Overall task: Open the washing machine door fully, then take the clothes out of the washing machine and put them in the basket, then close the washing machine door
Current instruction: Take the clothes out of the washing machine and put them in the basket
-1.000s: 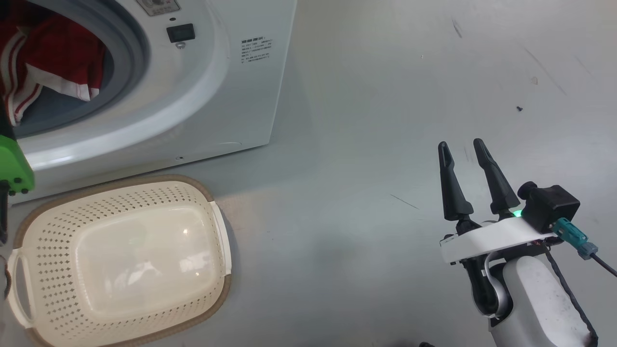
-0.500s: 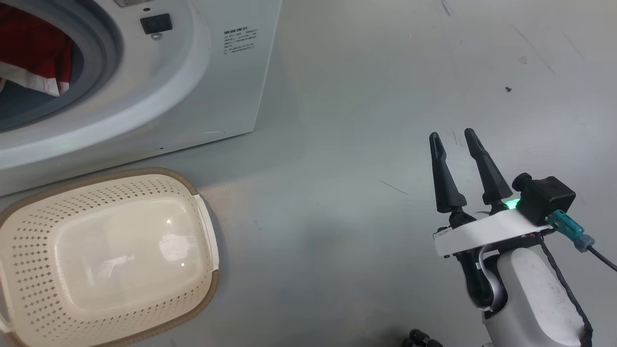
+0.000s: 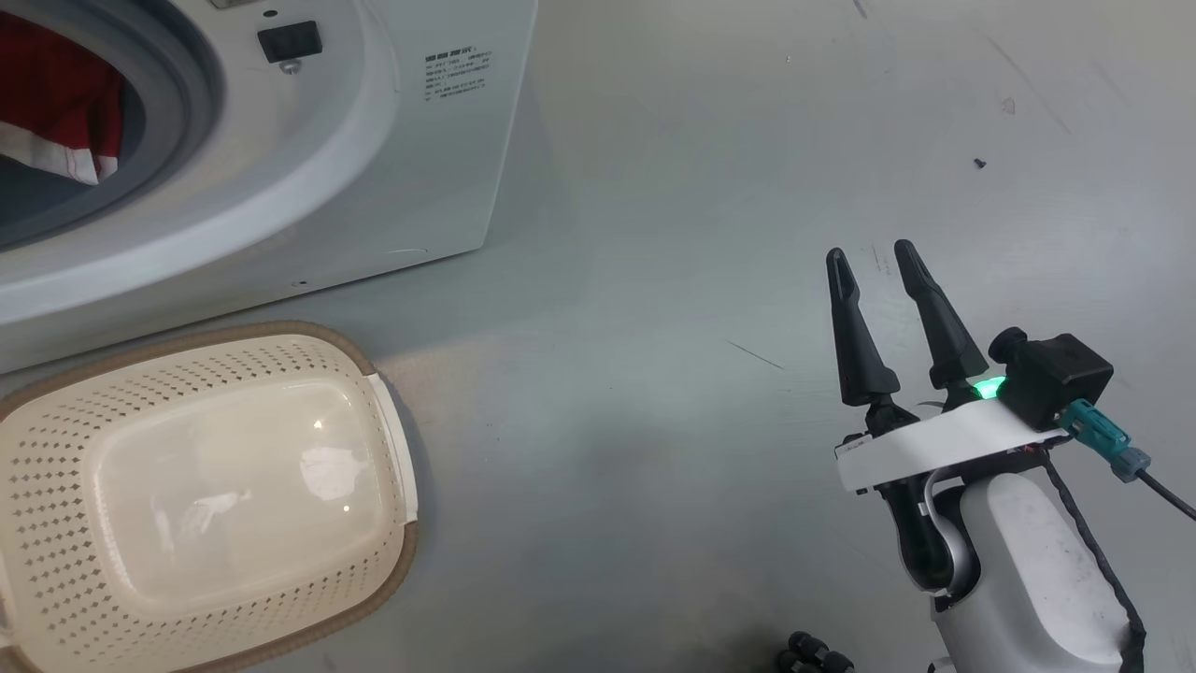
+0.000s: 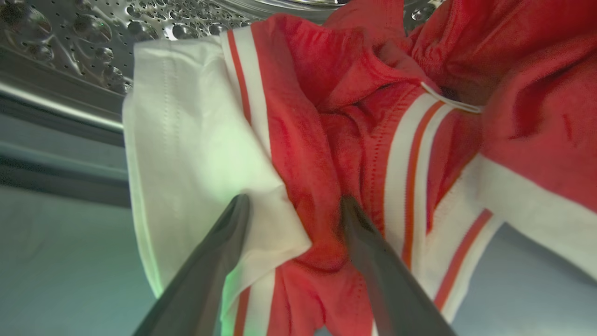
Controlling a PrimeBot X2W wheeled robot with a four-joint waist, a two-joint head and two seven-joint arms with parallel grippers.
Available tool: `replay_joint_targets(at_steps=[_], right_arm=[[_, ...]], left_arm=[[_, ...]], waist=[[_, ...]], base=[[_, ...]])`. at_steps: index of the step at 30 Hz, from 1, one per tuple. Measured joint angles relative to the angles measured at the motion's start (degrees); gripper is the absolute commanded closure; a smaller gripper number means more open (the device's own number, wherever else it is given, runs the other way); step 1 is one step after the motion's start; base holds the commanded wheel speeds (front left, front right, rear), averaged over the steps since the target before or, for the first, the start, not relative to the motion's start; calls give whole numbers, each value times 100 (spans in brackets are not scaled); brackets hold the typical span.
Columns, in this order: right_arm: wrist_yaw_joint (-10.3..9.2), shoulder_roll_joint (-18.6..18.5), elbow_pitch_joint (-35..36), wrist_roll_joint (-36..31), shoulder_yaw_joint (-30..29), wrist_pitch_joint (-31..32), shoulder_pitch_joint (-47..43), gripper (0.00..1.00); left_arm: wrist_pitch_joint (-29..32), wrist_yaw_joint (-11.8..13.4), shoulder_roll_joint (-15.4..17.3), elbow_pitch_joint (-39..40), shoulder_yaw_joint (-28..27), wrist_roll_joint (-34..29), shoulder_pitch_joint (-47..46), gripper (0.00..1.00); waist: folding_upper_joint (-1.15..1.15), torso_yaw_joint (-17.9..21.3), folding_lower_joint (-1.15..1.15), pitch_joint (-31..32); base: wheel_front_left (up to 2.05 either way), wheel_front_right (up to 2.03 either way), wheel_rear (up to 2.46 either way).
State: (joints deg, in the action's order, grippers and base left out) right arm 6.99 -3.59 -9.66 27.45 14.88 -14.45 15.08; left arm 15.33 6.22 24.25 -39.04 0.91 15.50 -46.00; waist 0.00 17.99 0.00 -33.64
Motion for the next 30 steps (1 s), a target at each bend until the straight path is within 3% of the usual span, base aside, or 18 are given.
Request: replay_joint_targets(at_steps=[7, 8, 10, 21, 30], right_arm=[[0, 2, -5, 0, -9, 0, 4, 0], [0, 3, -5, 0, -9, 0, 7, 0], [0, 3, -10, 0, -9, 0, 17, 0], [0, 5, -35, -1, -23, 0, 88, 0], [0, 5, -89, -25, -112, 0, 88, 0]], left_arm=[[7, 1, -7, -230, 0, 0, -152, 0], [7, 1, -9, -270, -5, 1, -175, 16], [5, 1, -20, -314, -11, 1, -214, 100], [-93, 2, -135, -477, -4, 1, -285, 100], [-652, 1, -366, -576, 71, 3, -299, 100]], waist=[[0, -8, 0, 3], [0, -12, -1, 5], [0, -19, -1, 11], [0, -68, -1, 65], [0, -157, -1, 256]], base=[[0, 0, 0], [0, 0, 0], [0, 0, 0], [0, 0, 0], [0, 0, 0]])
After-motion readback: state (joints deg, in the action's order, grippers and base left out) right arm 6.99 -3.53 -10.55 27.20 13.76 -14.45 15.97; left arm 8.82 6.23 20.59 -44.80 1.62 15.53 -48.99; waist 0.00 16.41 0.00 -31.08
